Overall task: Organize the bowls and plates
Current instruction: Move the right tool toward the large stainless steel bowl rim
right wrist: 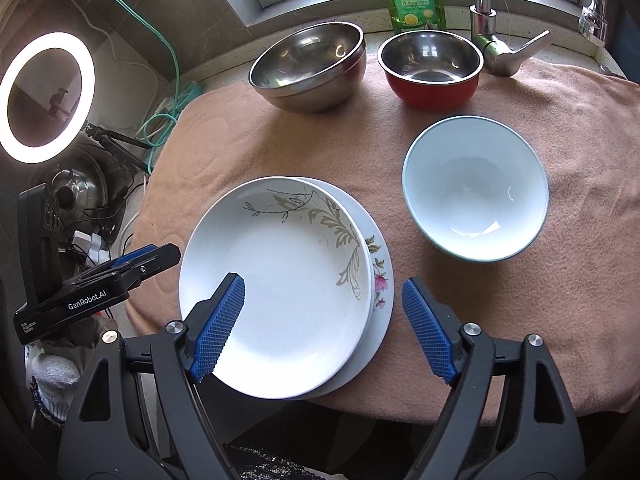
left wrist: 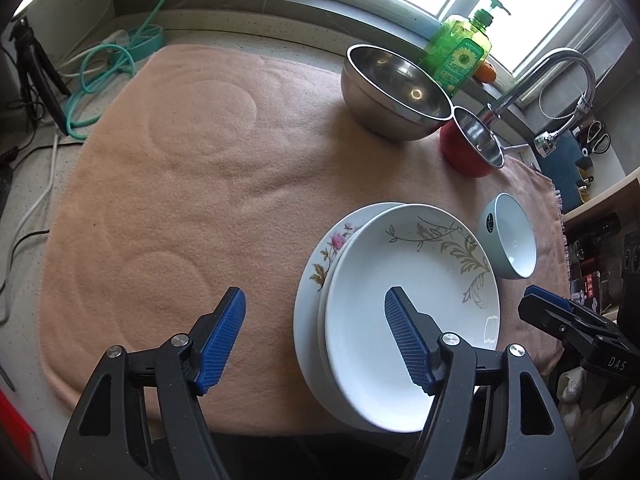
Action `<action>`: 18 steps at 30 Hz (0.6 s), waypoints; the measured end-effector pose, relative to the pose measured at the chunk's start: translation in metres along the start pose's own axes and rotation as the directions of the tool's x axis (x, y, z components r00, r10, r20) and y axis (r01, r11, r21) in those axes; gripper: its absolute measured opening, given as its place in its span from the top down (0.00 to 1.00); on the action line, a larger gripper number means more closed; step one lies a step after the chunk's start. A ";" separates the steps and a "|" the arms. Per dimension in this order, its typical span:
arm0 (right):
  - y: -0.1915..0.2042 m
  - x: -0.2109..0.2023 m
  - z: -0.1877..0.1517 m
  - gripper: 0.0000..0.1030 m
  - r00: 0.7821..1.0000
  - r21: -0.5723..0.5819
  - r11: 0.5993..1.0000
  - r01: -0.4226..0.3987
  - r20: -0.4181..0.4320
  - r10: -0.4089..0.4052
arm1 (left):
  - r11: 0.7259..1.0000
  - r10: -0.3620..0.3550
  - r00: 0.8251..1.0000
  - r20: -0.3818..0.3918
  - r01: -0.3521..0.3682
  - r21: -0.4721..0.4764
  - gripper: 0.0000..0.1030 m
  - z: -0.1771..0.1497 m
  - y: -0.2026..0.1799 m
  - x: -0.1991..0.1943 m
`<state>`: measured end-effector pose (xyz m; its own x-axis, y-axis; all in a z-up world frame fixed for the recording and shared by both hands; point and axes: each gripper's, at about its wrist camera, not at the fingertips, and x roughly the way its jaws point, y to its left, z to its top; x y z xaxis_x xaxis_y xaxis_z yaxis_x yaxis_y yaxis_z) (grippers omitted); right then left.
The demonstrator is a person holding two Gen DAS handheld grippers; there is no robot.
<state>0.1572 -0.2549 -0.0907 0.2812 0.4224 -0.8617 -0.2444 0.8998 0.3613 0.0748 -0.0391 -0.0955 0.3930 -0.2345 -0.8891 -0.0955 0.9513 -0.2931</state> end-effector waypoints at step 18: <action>0.014 -0.020 0.066 0.19 0.990 0.045 0.999 0.020 0.136 -0.026 | 0.997 -0.024 0.994 0.102 0.016 0.081 0.30 0.075 0.012 -0.019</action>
<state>0.2096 -0.2431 -0.0447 0.4108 0.4100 -0.8144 -0.1972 0.9120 0.3597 0.1350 -0.0077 -0.0558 0.4865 -0.2357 -0.8413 -0.0149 0.9606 -0.2777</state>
